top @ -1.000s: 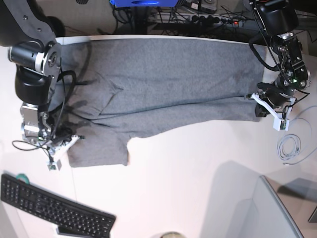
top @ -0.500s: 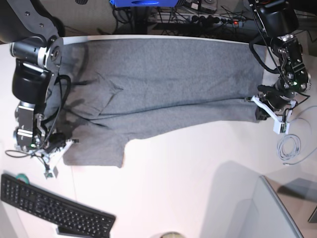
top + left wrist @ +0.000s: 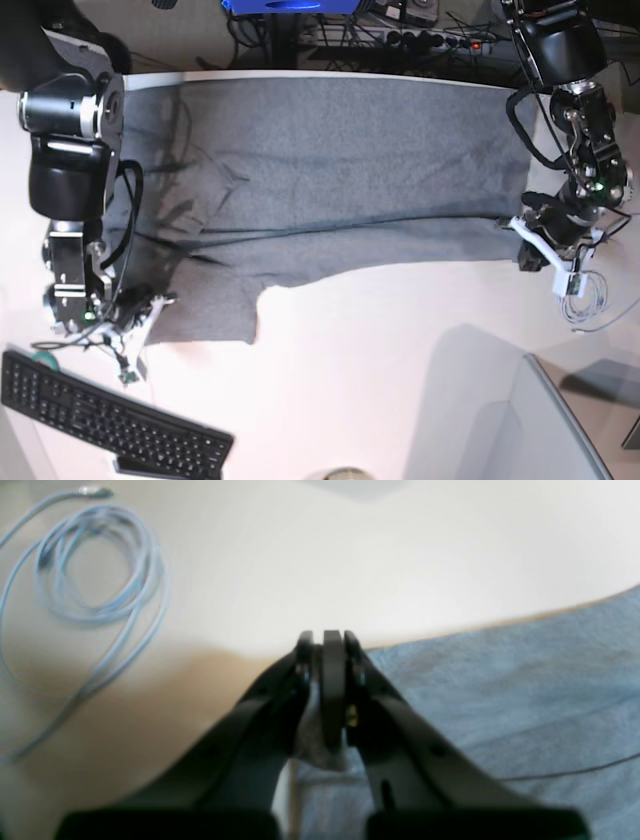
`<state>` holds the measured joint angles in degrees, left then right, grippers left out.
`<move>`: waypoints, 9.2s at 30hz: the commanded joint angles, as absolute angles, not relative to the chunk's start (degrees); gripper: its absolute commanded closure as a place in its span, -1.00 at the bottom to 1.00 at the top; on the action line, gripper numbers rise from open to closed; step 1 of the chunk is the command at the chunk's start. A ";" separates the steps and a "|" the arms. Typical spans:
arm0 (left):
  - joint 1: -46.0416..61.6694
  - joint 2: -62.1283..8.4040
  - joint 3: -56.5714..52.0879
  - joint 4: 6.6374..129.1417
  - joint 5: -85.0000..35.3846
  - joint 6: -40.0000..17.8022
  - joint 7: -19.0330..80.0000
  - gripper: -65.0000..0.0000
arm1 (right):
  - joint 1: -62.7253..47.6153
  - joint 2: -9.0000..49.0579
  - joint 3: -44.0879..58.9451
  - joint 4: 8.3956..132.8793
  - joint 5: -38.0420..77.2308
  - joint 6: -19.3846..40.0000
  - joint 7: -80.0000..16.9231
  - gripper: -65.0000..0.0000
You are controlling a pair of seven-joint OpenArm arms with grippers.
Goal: Layout the t-shirt on the table in an organized manner, then fold the t-shirt properly
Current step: 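Drag the held hem with the right gripper away from the left gripper, then pull the shirt edges apart with both grippers to flatten it, then slide both held shirt ends toward the table edge behind the shirt, then release the shirt with the left gripper and lift it away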
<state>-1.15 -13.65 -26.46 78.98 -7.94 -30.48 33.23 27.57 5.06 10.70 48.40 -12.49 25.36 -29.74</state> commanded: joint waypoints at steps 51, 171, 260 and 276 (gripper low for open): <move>-2.24 -15.34 -24.22 80.48 -8.75 -30.81 35.91 1.00 | 26.77 7.69 23.08 49.98 -8.92 33.80 -28.00 -0.30; 5.05 -17.98 -24.57 83.74 -8.75 -35.74 36.00 1.00 | 14.20 8.31 19.74 70.02 -19.12 40.00 -34.15 1.00; 13.23 -17.45 -24.31 77.23 -8.75 -35.47 25.10 1.00 | -1.98 2.68 26.07 83.38 -19.03 40.00 -43.65 0.99; 13.41 -17.54 -24.84 77.85 -8.75 -35.38 25.54 0.39 | -0.22 -1.80 38.55 89.19 -13.14 40.00 -43.65 -0.09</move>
<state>13.56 -16.51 -24.34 76.79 -8.12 -35.79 26.41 -0.84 -2.07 38.52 88.16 -13.58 40.12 -44.21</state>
